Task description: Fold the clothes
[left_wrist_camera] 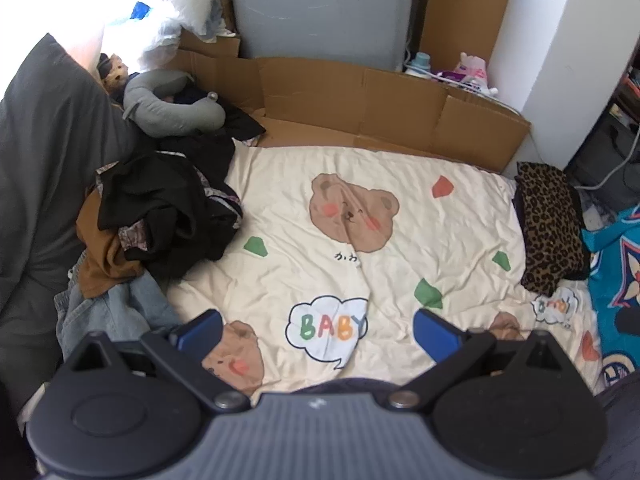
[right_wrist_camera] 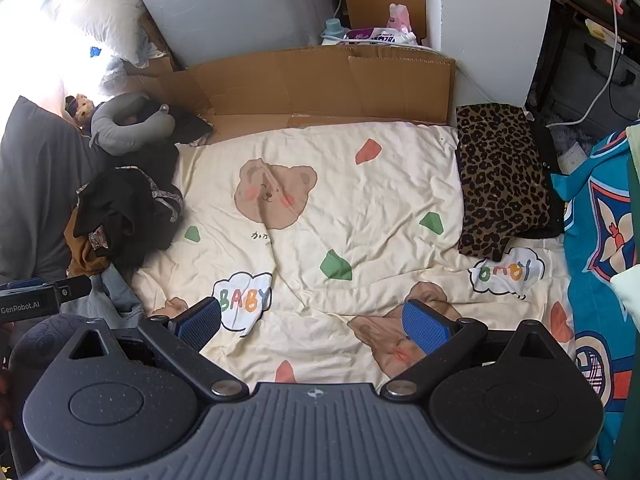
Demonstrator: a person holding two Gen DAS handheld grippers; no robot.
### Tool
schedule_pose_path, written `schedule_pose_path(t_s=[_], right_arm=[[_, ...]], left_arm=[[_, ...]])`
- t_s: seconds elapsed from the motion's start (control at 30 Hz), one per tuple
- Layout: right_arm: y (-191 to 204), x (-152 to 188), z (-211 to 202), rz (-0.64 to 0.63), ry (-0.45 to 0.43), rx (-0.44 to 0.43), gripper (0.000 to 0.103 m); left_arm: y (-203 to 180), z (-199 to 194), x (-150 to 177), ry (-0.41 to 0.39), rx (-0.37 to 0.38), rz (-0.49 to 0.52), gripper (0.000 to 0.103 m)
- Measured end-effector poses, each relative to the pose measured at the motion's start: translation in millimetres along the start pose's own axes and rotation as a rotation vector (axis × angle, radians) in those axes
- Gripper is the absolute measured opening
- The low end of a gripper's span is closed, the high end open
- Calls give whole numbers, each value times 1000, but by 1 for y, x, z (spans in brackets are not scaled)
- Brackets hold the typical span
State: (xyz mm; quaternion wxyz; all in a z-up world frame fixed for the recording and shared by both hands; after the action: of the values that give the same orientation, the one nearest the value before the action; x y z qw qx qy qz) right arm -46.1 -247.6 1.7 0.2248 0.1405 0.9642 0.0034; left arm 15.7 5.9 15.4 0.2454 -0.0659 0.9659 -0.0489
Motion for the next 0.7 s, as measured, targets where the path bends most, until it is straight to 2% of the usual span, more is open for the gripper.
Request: schedule_pose_path(t_s=[0.3, 0.53, 0.7], right_arm=[[0, -2, 3, 7, 7, 7, 100], [1, 0, -1, 5, -11, 18, 100], [-2, 1, -4, 18, -24, 13, 100]], left_arm=[[-2, -3, 1, -23, -17, 20, 102], [2, 0, 1, -8, 24, -8, 102], [2, 0, 2, -2, 15, -12, 102]])
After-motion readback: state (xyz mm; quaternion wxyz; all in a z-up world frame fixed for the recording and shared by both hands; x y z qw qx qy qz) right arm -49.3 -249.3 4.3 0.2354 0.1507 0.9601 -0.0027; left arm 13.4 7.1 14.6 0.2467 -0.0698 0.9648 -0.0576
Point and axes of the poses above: each gripper's, at about its wrist camera, not at the fingertips, and z roughly the way its jaws point, y to its left, x to its underside, the point moved 4 cm from there along z, roughly the way its jaws point, and after that the axes turned 10 degrees about x, right-handed, at the moved point
